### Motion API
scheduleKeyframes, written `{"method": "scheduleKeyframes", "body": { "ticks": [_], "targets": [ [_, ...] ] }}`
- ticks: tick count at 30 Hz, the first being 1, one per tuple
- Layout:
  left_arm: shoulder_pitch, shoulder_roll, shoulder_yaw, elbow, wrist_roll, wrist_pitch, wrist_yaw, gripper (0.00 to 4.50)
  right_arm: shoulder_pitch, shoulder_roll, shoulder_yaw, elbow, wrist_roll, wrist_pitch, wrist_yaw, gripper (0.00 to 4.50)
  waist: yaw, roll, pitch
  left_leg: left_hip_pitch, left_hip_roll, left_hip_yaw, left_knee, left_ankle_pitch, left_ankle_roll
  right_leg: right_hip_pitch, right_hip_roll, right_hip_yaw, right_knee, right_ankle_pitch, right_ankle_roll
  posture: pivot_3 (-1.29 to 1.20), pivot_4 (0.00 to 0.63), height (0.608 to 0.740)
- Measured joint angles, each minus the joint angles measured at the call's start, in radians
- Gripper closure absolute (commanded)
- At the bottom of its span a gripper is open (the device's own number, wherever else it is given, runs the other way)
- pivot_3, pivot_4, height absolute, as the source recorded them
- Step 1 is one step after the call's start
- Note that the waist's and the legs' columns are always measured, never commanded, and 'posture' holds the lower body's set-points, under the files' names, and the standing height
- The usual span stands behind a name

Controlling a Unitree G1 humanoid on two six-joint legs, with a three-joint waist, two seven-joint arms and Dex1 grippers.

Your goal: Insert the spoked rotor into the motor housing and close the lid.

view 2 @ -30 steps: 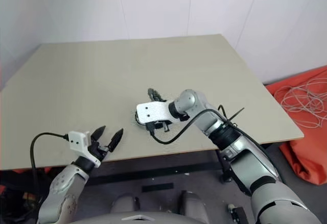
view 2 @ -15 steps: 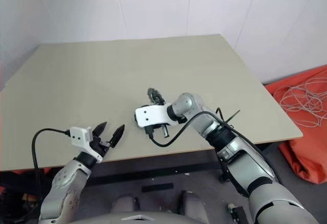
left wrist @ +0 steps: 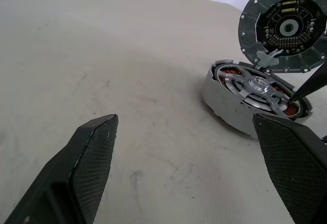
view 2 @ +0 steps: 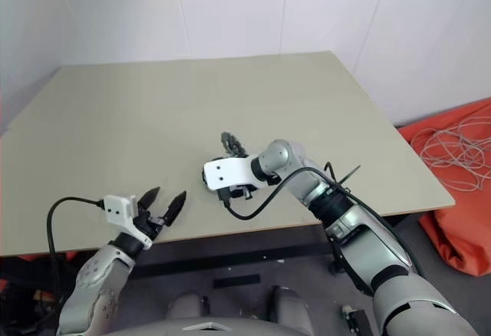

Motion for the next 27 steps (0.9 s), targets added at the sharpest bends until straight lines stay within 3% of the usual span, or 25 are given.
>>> {"method": "scheduleKeyframes", "body": {
  "ticks": [10,13,17,27],
  "targets": [
    [-0.028,-0.006,-0.007,0.002,0.004,-0.001,0.018,0.00,-0.031,0.028,0.001,0.070,-0.026,0.023,-0.002,2.53,0.000,0.000,0.000,0.000,0.000,0.000,0.000,0.000,0.000,0.000,0.000,0.000,0.000,0.000,0.000,0.00,0.000,0.740],
    [-0.036,-0.005,-0.008,0.002,0.004,0.003,0.025,0.00,-0.034,0.037,0.001,0.076,-0.029,0.027,-0.007,3.15,-0.002,0.000,0.000,0.000,0.000,0.000,0.000,0.000,0.000,0.000,0.000,0.000,0.000,0.000,0.000,0.00,0.000,0.740],
    [-0.039,-0.003,-0.006,0.002,0.003,0.013,0.027,0.00,-0.039,0.041,0.001,0.077,-0.029,0.029,0.001,4.45,-0.003,0.000,0.000,0.001,0.000,0.000,0.000,0.000,0.000,0.000,0.000,0.000,0.001,0.000,0.000,0.00,0.000,0.740],
    [-0.024,-0.001,0.004,0.017,0.001,-0.013,0.006,0.00,-0.037,0.051,-0.003,0.062,-0.027,0.102,-0.002,4.48,-0.003,0.000,0.000,0.001,0.000,0.000,0.000,0.000,-0.001,0.000,0.000,0.000,0.002,0.000,0.000,0.00,0.000,0.740]
  ]
}}
